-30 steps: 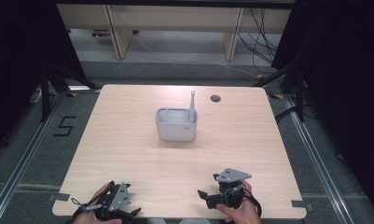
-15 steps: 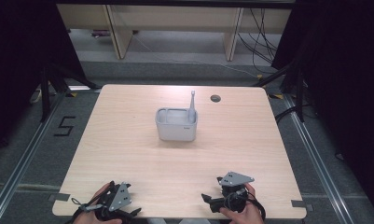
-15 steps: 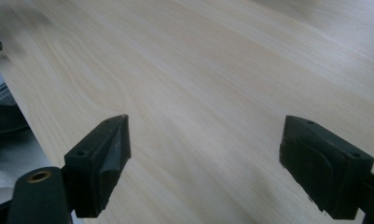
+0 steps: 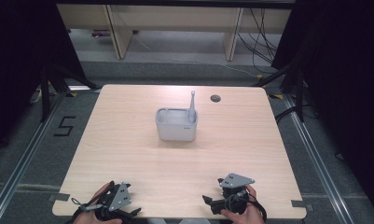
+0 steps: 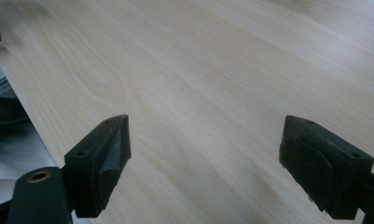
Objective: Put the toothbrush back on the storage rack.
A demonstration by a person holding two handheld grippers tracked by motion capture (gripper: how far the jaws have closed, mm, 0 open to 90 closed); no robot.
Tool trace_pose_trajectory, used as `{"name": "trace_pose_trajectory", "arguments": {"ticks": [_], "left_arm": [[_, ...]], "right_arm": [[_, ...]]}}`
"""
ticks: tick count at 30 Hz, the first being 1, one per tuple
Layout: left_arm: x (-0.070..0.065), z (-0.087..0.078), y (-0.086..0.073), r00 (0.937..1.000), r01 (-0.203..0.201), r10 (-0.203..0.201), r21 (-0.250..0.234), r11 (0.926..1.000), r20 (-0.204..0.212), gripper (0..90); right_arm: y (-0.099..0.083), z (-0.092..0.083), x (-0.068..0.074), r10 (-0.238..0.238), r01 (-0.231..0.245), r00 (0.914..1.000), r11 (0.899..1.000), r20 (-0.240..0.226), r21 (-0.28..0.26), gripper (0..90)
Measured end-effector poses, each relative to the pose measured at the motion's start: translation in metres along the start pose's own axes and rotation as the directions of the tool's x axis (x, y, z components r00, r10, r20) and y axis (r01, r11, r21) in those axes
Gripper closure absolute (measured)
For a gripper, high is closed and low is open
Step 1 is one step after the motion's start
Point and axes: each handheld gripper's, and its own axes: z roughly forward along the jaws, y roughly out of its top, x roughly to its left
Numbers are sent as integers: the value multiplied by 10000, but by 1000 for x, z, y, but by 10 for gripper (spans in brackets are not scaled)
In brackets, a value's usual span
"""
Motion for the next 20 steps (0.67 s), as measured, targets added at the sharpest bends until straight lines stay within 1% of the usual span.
{"name": "trace_pose_trajectory", "arguments": {"ticks": [3,8,9,10,20], "left_arm": [[0,0,0,10000,-6,6,4,10000,0,153],[0,0,0,10000,-4,4,1,10000,-3,153],[0,0,0,10000,0,0,-2,10000,-7,153],[0,0,0,10000,-3,3,-1,10000,-5,153],[0,0,0,10000,-8,8,2,10000,-11,153]], "right_arm": [[0,1,-1,-137,137,9998,9999,-107,-22,172],[0,0,0,-67,68,10000,10000,-69,62,172],[0,1,-1,-195,195,9997,9998,-140,10,172],[0,1,-1,-211,211,9997,9998,-98,48,172],[0,2,-1,-208,209,9997,9998,-129,54,173]]}}
